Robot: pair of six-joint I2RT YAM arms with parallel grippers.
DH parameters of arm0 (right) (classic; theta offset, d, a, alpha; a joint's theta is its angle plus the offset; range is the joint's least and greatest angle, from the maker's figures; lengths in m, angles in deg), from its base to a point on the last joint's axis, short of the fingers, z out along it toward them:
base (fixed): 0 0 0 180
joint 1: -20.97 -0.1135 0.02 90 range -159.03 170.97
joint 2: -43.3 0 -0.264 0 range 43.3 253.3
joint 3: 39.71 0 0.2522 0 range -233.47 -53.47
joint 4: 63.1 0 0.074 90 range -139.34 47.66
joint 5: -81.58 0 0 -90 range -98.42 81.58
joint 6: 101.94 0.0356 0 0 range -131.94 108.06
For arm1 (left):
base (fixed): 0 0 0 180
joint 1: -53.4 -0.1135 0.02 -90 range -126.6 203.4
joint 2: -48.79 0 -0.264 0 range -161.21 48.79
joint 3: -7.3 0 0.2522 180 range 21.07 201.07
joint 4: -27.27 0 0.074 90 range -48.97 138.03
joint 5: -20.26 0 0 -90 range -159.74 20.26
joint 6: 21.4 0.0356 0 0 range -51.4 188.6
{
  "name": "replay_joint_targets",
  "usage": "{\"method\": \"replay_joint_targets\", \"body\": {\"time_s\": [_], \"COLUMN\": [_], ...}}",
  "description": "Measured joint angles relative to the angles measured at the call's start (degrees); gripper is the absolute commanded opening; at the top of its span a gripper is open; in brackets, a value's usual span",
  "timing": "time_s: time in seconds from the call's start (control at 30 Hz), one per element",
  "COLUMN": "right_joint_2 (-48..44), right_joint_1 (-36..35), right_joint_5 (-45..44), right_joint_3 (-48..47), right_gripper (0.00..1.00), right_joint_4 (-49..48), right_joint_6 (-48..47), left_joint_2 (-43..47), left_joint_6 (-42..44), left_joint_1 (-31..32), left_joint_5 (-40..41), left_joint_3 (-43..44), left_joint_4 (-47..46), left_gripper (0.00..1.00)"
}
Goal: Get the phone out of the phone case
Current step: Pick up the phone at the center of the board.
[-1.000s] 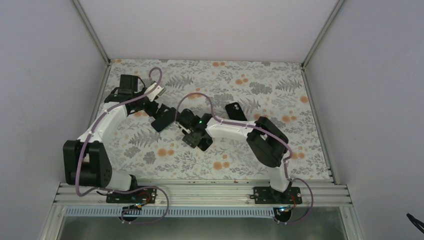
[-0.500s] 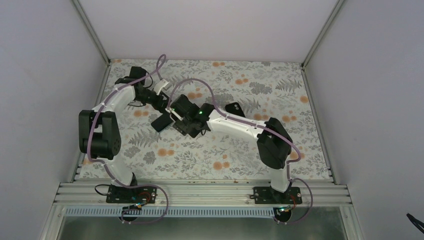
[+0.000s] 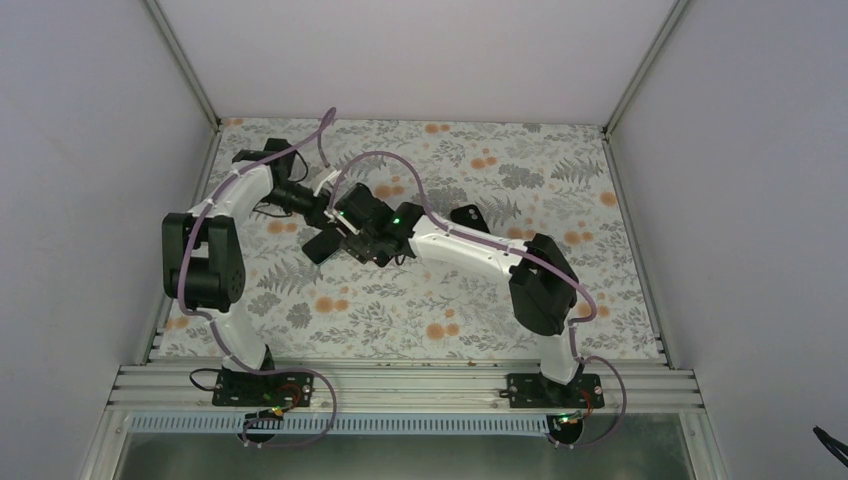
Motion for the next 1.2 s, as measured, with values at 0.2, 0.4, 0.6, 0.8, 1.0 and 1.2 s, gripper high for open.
{"method": "replay_joint_targets", "body": {"time_s": [0.2, 0.4, 0.6, 0.8, 1.0, 1.2], "right_joint_2": [0.22, 0.17, -6.93, -25.86, -29.53, -27.56], "right_joint_1": [0.07, -0.35, 3.56, 16.06, 25.27, 27.15], "right_joint_5": [-1.90, -3.91, 7.82, 26.64, 43.50, 53.44], "right_joint_3": [-0.33, -0.39, 4.44, 9.31, 9.73, 14.99], "right_gripper": [0.58, 0.73, 0.90, 0.88, 0.83, 0.78], "right_joint_4": [-1.07, -1.29, -3.43, -2.99, -0.76, 0.31], "right_joint_6": [-0.79, -0.85, -6.38, -14.45, -20.85, -24.41], "left_joint_2": [-1.40, -1.79, 0.59, 8.79, 21.14, 23.54], "left_joint_6": [4.76, 3.89, 6.71, 9.31, 7.15, 5.97], "left_joint_1": [0.37, 0.15, 1.27, 3.26, 8.22, 12.15], "left_joint_5": [-2.51, -2.54, -0.02, 1.88, 5.86, 5.31], "left_joint_3": [2.62, 3.23, 4.28, 7.34, 4.68, 2.89], "left_joint_4": [6.40, 7.21, 7.96, 6.29, -3.52, -6.62], "left_gripper": [0.03, 0.02, 0.02, 0.02, 0.02, 0.02]}}
